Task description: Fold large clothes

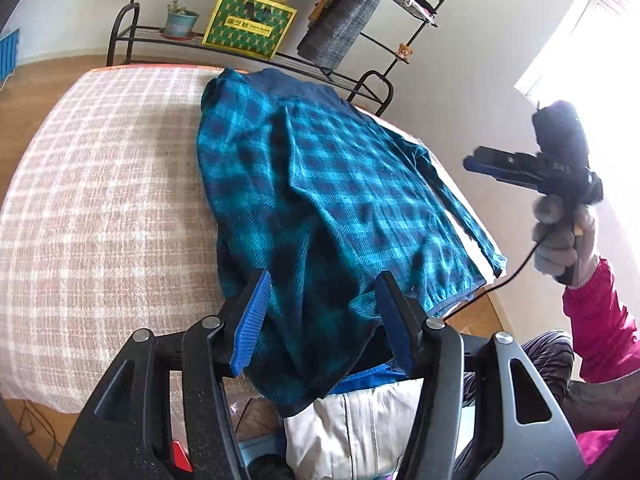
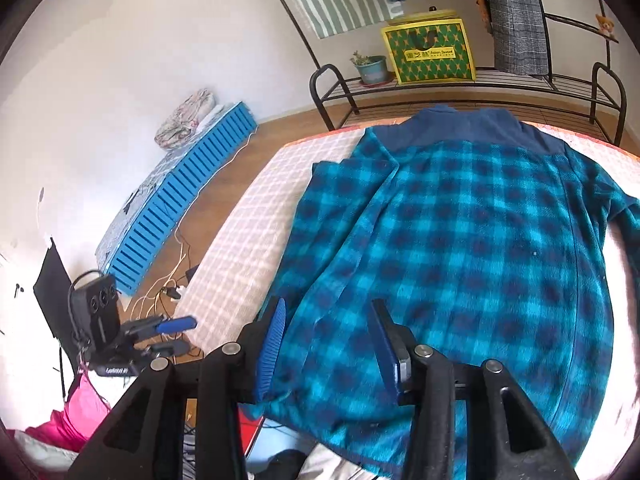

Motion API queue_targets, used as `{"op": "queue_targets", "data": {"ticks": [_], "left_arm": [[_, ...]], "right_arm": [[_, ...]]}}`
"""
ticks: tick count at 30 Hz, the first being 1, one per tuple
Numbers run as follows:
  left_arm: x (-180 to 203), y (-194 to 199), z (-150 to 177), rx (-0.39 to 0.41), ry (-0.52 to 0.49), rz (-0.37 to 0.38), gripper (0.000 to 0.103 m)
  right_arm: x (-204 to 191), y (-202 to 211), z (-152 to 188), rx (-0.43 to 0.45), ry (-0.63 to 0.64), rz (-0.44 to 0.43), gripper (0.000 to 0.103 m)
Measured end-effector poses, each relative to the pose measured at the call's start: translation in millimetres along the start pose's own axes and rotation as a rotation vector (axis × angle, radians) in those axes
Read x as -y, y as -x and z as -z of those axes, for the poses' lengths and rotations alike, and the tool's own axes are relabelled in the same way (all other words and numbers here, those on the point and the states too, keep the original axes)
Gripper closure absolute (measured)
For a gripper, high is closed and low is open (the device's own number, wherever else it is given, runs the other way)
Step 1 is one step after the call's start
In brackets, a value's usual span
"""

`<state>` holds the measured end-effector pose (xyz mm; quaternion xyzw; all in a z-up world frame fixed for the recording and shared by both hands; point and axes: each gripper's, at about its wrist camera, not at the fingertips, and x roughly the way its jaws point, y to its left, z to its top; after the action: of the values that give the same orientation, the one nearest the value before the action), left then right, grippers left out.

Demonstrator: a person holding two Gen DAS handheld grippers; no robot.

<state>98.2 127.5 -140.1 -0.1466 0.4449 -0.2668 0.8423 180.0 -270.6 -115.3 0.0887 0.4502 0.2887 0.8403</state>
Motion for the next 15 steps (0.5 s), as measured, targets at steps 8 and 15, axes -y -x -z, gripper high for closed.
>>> {"op": "queue_targets", "data": {"ticks": [8,15], "left_arm": [[-30,-56,6,-0.152,0.148,-0.05,0.065],[-38,-78,4,-0.188,0.189,-0.074,0.073]], "right_arm": [[-14,-74,61,-0.143,-0.089,-0.088,0.057],[-12,-136,89,-0.265,-0.089,0.014,0.057]]}}
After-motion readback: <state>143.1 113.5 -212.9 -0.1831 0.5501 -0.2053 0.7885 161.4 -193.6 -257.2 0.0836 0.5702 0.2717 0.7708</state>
